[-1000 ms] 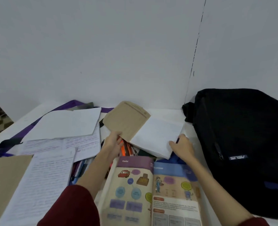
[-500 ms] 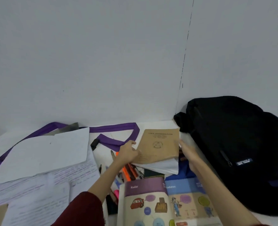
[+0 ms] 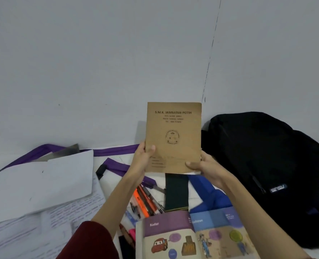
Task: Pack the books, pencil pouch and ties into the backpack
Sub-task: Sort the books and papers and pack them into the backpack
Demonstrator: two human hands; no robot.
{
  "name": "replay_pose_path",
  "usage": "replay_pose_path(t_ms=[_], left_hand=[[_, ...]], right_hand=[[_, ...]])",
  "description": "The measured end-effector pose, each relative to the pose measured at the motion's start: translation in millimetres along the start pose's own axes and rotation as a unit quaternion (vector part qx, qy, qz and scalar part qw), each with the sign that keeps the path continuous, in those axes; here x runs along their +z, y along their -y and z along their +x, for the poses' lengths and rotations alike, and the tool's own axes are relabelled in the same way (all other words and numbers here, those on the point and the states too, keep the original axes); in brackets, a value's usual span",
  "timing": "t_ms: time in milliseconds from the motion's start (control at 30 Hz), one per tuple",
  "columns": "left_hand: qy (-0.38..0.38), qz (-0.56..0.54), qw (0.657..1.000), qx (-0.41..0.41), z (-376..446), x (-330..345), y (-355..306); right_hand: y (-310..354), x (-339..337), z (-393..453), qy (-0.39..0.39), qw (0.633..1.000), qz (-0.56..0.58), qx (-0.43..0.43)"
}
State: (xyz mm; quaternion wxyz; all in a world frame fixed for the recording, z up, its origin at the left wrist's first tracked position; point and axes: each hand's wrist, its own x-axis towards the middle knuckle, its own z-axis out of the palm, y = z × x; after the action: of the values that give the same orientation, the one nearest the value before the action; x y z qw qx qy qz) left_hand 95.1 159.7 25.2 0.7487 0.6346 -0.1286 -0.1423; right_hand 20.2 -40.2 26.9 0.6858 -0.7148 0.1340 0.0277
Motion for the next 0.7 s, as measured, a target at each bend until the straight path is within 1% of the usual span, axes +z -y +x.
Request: replay_pose_path(t_ms=[100,167,200,267,333,400,467,500,533,600,700], left_hand=[[0.002,0.005,1.0,0.018,6.7,-2.9,-5.3],[0.011,0.028,0.999,0.016,11.9,-6.8,-5.0],[0.02,0.037,0.999,0.015,14.0,-8.3,-4.1],[0.037,0.055,0.998,0.018,18.8,-9.1,0.4],[0.04,0.101,0.994,0.033,23.6,-7.8,7.6],[0.046,0.167,0.984,0.05,26.5,-4.7,15.8],[0.051,0.216,0.973,0.06,30.5,-3.2,27.2],[0.048,0.234,0.969,0.063,33.4,-4.2,33.4],[0.047,0.254,0.964,0.067,35.4,-5.2,38.1],[0.055,0.27,0.958,0.075,38.3,-7.8,46.1],[0.046,0.26,0.962,0.07,35.6,-4.3,38.9]], right_hand=[[6.5,0.1,3.3,-0.018,0.997,-0.063,-0.035],[4.2,-0.3,5.4,-0.035,0.99,-0.117,-0.067],[0.0,-0.4,8.2,-0.057,0.984,-0.145,-0.083],[-11.4,-1.3,15.9,-0.13,0.967,-0.188,-0.112],[-24.3,-3.0,21.2,-0.189,0.951,-0.222,-0.107],[-40.2,-7.1,26.0,-0.201,0.937,-0.267,-0.099],[-51.7,-10.9,29.2,-0.193,0.918,-0.33,-0.104],[-53.5,-11.8,30.1,-0.198,0.911,-0.342,-0.115],[-53.3,-12.1,30.9,-0.205,0.911,-0.334,-0.127],[-45.5,-6.4,27.3,-0.209,0.925,-0.279,-0.152],[-22.5,1.0,16.7,-0.173,0.953,-0.163,-0.19]])
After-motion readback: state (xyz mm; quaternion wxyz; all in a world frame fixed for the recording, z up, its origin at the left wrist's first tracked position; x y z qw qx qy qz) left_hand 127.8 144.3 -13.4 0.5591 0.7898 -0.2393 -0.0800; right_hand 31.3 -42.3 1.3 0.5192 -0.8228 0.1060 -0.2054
